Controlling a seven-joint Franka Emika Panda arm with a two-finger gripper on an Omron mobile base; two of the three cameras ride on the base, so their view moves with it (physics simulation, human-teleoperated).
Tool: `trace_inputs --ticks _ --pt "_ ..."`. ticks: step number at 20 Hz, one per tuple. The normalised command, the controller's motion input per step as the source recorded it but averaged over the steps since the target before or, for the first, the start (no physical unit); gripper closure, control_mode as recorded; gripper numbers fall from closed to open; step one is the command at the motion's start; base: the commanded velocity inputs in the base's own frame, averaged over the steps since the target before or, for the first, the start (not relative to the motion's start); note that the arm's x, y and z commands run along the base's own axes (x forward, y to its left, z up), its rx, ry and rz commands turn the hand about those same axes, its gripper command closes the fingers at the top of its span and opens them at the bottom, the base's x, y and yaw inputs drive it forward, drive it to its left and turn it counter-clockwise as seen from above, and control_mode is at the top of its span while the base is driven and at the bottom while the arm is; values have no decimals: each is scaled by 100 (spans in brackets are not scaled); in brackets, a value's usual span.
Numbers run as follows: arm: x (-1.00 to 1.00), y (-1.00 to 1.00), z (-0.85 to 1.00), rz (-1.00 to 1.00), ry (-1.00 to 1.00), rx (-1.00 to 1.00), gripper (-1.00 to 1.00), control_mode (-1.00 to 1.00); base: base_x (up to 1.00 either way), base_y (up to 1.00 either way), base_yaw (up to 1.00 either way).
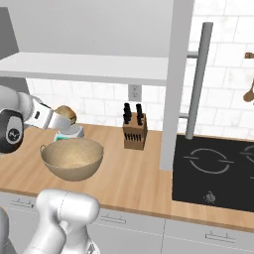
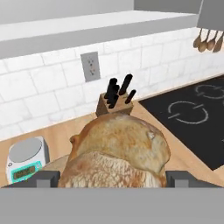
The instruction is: Open the cabinet, pick up the bread from the cabinet and place it in the basket. Then move the basket to the dining counter.
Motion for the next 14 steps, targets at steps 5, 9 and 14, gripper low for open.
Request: trace_inputs --ticks 5,9,14 --pt "-33 13 -100 0 16 0 100 -100 0 0 0" --pt "35 13 -56 0 24 1 100 -100 0 0 0" --pt "40 52 -50 0 28 0 100 -100 0 0 0"
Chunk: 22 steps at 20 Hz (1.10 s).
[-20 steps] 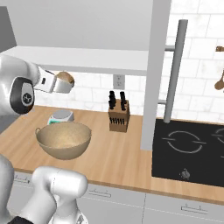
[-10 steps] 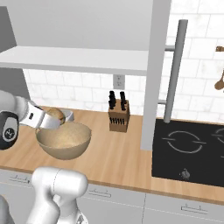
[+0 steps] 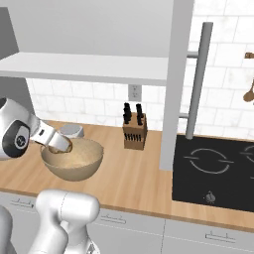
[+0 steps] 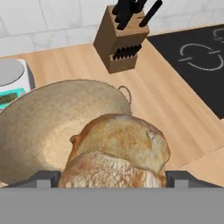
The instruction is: Open the cabinet, pick up the bread from the cabinet and place it in the basket. Then move the basket to the dining counter.
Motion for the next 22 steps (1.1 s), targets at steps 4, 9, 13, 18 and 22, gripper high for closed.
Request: trace_inputs --ticks 4,9,13,18,22 --pt "53 34 -73 0 10 0 100 -100 0 0 0" --pt "64 7 -60 1 3 0 100 -100 0 0 0" --pt "75 -7 -6 0 7 0 100 -100 0 0 0" --pt "43 -1 -25 0 8 0 100 -100 0 0 0" --pt "47 0 -32 2 3 0 100 -100 0 0 0"
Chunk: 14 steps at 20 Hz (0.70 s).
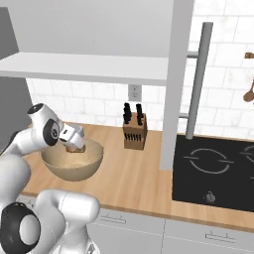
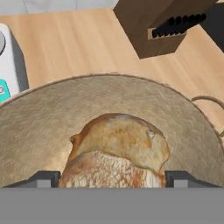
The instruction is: Open the cabinet, pick up the bread from the cabinet and place it in the basket. Then move the basket to the dining counter.
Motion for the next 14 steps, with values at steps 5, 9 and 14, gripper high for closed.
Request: trace_inputs --ticks 5,9,14 --pt "42 0 -59 4 1 0 100 -100 0 0 0" --pt "8 8 -56 6 0 4 100 -100 0 0 0" --pt "4 1 -28 6 0 6 100 -100 0 0 0"
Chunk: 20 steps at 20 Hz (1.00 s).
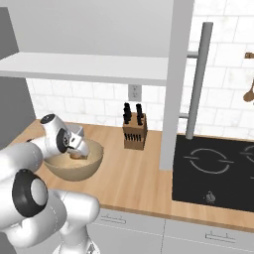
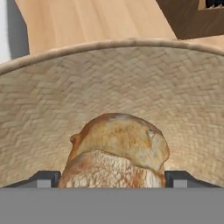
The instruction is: Open the cabinet, pick up the bread from the cabinet and place it in the basket. Then move the basket to the dining counter.
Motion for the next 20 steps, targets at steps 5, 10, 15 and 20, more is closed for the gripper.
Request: trace_inputs --ticks 5,10,15,20 --pt "1 0 -26 5 1 4 100 -100 0 0 0" --pt "6 0 -19 5 0 4 100 -100 0 0 0" --pt "0 0 -11 5 0 1 -100 -100 0 0 0" --pt "0 0 0 4 0 0 -100 -100 0 0 0"
